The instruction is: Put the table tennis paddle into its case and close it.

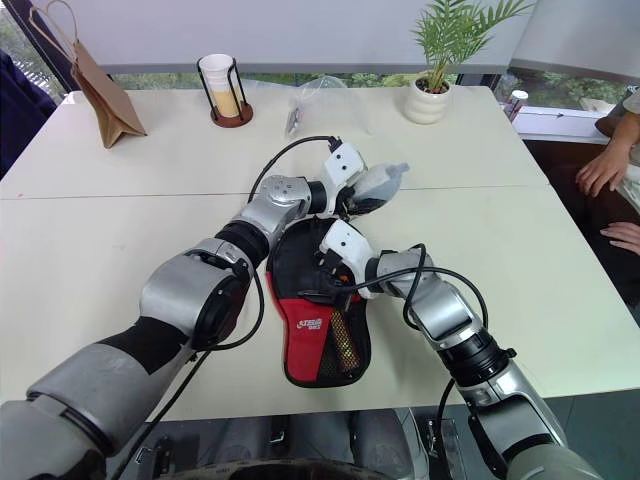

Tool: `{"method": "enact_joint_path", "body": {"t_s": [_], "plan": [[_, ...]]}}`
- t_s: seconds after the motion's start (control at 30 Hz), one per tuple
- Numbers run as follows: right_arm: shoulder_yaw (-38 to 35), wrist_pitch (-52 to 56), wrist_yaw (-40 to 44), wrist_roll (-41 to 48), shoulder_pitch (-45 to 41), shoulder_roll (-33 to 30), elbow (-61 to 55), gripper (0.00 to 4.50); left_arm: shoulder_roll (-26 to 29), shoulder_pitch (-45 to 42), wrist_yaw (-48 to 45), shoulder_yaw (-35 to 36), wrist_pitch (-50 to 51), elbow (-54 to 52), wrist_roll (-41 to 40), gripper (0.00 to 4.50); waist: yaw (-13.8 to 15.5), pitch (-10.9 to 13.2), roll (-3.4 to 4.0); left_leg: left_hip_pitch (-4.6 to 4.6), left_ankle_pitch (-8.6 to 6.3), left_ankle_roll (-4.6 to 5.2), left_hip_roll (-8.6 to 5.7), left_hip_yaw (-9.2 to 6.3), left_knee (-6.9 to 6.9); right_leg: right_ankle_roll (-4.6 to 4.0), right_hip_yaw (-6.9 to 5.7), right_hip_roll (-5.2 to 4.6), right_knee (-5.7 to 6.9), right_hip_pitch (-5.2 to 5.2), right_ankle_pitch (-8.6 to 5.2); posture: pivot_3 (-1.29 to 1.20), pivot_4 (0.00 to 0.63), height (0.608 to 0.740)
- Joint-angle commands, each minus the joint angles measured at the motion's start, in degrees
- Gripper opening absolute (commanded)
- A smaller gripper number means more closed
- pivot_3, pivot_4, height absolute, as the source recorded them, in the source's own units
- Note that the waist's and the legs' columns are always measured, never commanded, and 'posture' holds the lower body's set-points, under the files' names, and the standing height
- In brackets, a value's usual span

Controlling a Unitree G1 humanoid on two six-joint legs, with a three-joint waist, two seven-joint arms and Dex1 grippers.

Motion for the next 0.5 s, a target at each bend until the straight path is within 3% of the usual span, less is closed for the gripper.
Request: {"method": "enact_joint_path", "body": {"t_s": [0.03, 0.23, 0.5], "plan": [[5.7, 2.6, 1.5, -3.2, 3.5, -2.6, 6.7, 4.50, 0.9, -1.1, -1.5, -0.2, -1.7, -1.8, 0.0, 4.45, 0.0, 0.0, 0.01, 0.00, 0.00, 0.00, 0.00, 0.00, 0.00, 0.00, 0.00, 0.00, 0.00, 0.00, 0.00, 0.00, 0.150, 0.740], [5.3, 1.6, 1.9, -3.3, 3.2, -2.7, 7.9, 4.50, 4.3, -0.6, -0.9, -2.7, -0.6, -1.5, 3.0, 4.45, -0.1, 0.0, 0.02, 0.00, 0.00, 0.00, 0.00, -0.02, 0.00, 0.00, -0.01, 0.00, 0.00, 0.01, 0.00, 0.00, 0.150, 0.740], [4.8, 0.4, 2.3, -3.6, 2.4, -2.8, 9.4, 4.50, 11.5, -0.7, -6.8, -2.1, -0.7, -2.2, 2.3, 4.45, -0.2, 0.0, 0.03, 0.00, 0.00, 0.00, 0.00, -0.03, 0.00, 0.00, -0.02, 0.00, 0.00, 0.02, 0.00, 0.00, 0.150, 0.740]]}}
